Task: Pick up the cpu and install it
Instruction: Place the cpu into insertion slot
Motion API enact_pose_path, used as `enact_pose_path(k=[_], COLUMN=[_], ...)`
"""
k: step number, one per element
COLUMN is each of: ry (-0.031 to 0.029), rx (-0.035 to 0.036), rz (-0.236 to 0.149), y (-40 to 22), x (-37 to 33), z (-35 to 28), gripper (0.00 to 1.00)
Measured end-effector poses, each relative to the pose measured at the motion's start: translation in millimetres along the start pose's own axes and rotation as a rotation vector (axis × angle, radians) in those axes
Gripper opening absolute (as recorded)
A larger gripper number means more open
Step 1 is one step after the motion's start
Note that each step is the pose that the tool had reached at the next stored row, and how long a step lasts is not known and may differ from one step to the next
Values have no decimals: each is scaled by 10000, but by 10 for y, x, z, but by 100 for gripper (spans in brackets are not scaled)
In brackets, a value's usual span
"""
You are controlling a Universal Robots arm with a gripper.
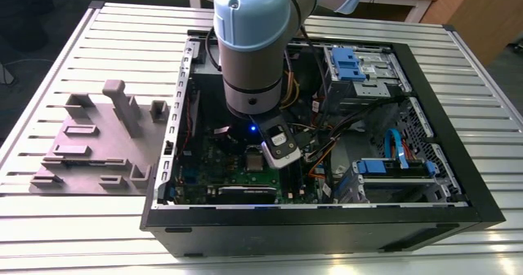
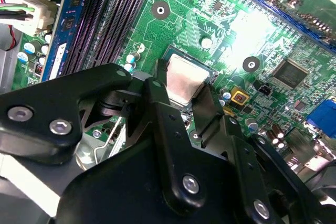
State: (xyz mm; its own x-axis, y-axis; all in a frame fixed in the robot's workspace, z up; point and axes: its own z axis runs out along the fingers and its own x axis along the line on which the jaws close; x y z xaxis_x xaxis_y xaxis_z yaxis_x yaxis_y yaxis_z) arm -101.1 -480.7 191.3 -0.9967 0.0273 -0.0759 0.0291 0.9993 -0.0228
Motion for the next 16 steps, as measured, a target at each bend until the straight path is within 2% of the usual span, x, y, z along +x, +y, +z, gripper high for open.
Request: enact_pose_path(k=[4,5,16], ry=[2,2,-1], rx=[4,3,-1], rz=[-1,0,-1], y=[-1,-1,-2], x=[0,0,0], z=[-2,-2,-1], gripper=[45,41,41])
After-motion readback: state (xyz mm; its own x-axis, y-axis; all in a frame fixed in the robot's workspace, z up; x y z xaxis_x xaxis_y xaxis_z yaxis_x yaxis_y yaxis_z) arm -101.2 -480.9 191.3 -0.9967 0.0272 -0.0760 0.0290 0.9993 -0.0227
